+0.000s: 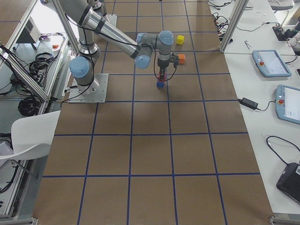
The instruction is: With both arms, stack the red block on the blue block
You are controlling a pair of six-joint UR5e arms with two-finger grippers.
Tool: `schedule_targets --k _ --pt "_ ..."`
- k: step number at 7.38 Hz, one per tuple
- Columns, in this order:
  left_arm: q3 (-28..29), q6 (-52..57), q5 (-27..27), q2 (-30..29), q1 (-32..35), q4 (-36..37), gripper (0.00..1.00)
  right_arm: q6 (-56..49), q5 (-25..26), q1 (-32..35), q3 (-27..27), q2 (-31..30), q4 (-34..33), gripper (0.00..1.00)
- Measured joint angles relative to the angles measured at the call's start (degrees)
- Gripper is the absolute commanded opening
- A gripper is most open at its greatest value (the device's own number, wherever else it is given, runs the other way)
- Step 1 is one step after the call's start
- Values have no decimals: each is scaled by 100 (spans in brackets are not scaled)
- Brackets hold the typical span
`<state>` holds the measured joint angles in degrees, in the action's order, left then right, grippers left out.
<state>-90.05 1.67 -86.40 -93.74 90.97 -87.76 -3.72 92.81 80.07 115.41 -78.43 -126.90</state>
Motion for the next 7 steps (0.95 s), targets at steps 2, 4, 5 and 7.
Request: schedule_targets --k 2,4,5,7 --pt "2 0 0 2 -5 -17 100 -6 -7 0 -3 3 -1 82" --pt "4 0 0 4 -8 -21 100 4 12 4 -125 -27 -11 96" --pt "4 0 0 8 -9 -22 100 44 45 34 -383 -61 132 99" --pt "22 0 0 11 -9 -20 100 331 109 351 -870 -306 727 100"
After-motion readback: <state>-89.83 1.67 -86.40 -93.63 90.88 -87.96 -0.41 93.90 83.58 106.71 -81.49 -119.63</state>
